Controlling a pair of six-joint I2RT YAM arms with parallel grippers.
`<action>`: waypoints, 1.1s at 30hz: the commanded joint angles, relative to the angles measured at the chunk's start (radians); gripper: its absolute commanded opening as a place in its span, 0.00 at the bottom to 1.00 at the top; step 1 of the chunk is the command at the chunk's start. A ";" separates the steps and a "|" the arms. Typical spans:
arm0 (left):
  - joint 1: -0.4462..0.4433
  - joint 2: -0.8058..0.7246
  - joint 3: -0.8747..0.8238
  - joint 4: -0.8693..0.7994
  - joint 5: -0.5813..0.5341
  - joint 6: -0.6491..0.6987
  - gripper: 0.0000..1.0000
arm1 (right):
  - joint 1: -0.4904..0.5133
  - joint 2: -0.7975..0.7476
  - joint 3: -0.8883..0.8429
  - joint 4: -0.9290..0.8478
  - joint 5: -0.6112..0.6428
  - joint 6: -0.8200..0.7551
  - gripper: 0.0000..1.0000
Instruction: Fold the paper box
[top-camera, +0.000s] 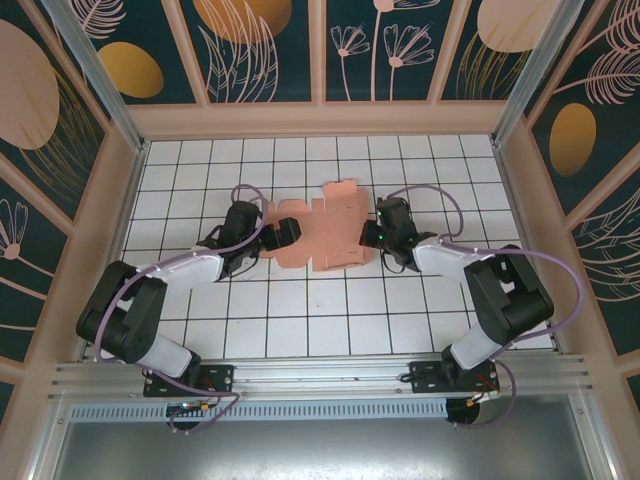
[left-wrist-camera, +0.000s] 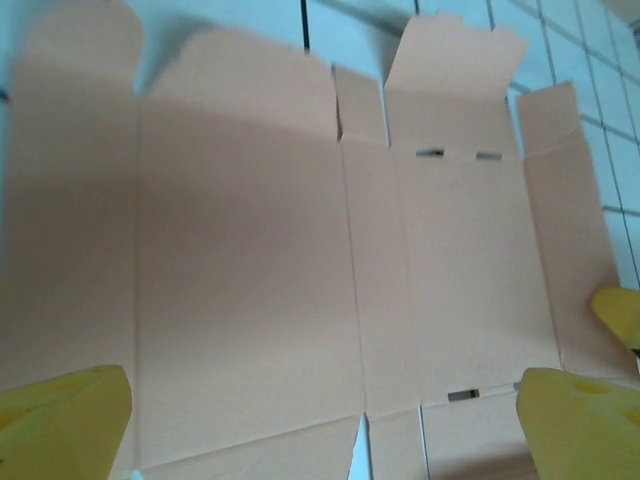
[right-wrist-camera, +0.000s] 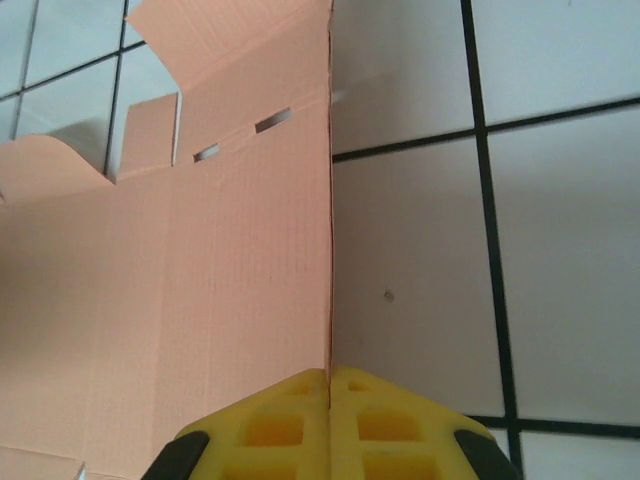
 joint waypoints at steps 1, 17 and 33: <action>0.004 -0.012 0.050 -0.046 -0.080 0.051 0.99 | 0.008 0.026 0.099 -0.253 0.098 -0.145 0.00; 0.004 -0.118 0.014 -0.069 -0.126 -0.015 0.98 | 0.183 0.316 0.504 -0.558 0.595 -0.328 0.00; 0.007 -0.105 0.012 -0.075 -0.188 -0.019 0.99 | 0.313 0.528 0.639 -0.622 0.979 -0.260 0.00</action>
